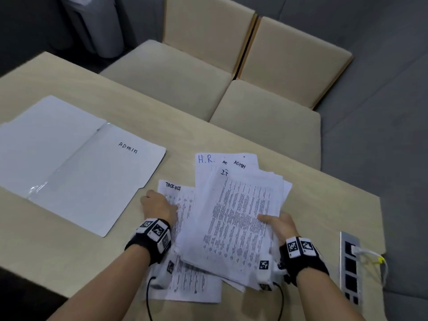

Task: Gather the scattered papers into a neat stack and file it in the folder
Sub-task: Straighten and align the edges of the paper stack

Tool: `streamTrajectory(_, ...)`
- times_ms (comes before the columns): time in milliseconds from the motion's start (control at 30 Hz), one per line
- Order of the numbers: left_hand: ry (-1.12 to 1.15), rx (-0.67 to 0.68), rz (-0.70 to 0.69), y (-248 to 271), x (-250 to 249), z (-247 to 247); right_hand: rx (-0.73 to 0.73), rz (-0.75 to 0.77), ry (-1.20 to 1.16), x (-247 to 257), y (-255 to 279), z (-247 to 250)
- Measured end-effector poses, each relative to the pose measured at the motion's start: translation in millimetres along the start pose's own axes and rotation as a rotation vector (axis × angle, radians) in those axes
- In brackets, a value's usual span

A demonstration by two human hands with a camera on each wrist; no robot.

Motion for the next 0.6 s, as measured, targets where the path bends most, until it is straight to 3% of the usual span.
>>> streamTrajectory(133,0.098,0.094,-0.118,-3,-13,-7,0.070,0.104,-0.162,4,8,-11)
streamTrajectory(233,0.381,0.114,-0.112,-4,-16,-4,0.145,0.098,-0.262,-3,17,-7)
streamTrajectory(367,0.785,0.453,-0.022,16,-35,-37,0.101,0.056,-0.229,-25,30,-7)
streamTrajectory(467,0.667,0.579,-0.059,31,-52,-54,0.094,0.027,-0.292,-36,33,-17)
streamTrajectory(600,0.564,0.649,-0.177,48,-66,-57,0.118,-0.036,-0.386,-34,35,-22)
Point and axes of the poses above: each hand's wrist, its own y-axis away from the middle knuckle, its own z-axis out of the back of the hand, x = y × z, the point moved 10 cm from there along -y, towards the middle knuckle, and after that the axes turned 4 degrees about y, right-handed, at the moved point
